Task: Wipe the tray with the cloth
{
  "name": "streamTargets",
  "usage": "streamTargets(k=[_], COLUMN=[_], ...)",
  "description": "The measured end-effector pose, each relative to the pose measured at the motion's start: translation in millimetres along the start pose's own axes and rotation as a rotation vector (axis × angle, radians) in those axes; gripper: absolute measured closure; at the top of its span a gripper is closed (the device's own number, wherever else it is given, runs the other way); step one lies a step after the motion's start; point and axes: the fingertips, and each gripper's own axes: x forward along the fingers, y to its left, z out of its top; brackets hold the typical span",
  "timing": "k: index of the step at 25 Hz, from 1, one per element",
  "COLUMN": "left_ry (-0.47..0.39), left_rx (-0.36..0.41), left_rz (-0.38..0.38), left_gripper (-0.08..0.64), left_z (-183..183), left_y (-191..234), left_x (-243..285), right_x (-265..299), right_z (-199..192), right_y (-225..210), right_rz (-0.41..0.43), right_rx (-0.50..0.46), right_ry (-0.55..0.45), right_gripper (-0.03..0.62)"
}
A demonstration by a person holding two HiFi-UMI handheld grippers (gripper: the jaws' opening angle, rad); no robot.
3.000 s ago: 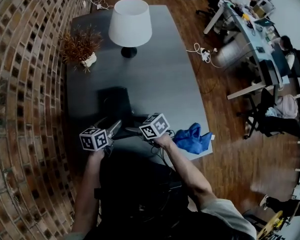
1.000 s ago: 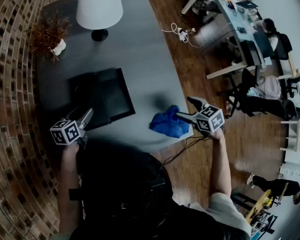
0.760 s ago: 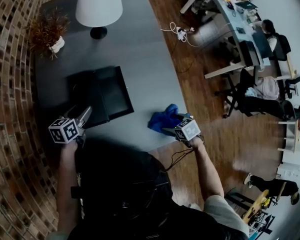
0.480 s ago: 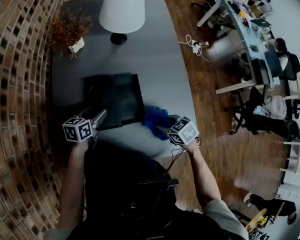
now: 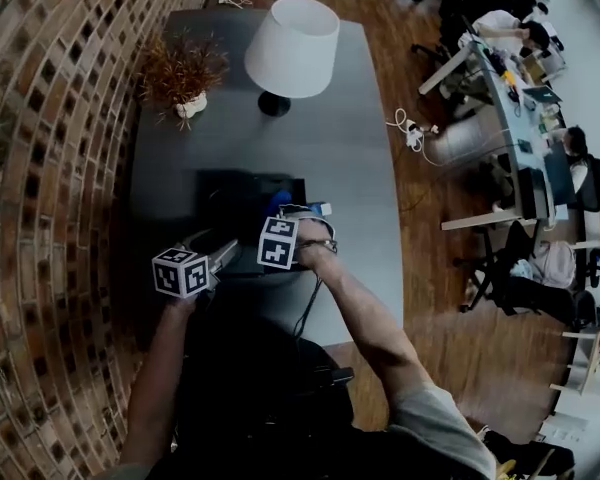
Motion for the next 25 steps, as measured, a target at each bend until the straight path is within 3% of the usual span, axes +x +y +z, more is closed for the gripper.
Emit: streamTargets(k=[4, 6, 8, 11, 15, 17, 20, 25], left_ry=[0.001, 0.002, 0.003, 0.006, -0.004, -0.004, -0.004, -0.004], left_rx=[0.009, 0.008, 0.006, 0.014, 0.007, 0.006, 0.0, 0.005], left_rz=[0.0, -0.002, -0.003, -0.002, -0.004, -0.006, -0.007, 0.0], left_gripper=[0.296, 0.296, 0.296, 0.304, 0.304, 0.304, 0.304, 0.305], left_z=[1, 1, 1, 1, 2, 2, 2, 2], left_y=[1, 0, 0, 1, 0, -1, 0, 2], left_x=[-1, 0, 0, -1, 0, 1, 0, -1], right_x=[3, 6, 7, 2, 4, 4, -5, -21], right_z=[5, 5, 9, 19, 10, 16, 20, 5], right_y=[-78, -90, -80, -54, -80, -60, -7, 84], right_rz=[-0.173, -0.195, -0.155, 0.012, -0.06, 0.002, 0.17, 0.378], right_rx=[0.258, 0.333, 0.324, 0.21, 0.283, 0.224, 0.054, -0.183], right_ry=[-0.144, -0.184, -0.229, -0.28, -0.29, -0.283, -0.25, -0.183], right_gripper=[0.431, 0.434, 0.434, 0.436, 0.436, 0.436, 0.436, 0.437])
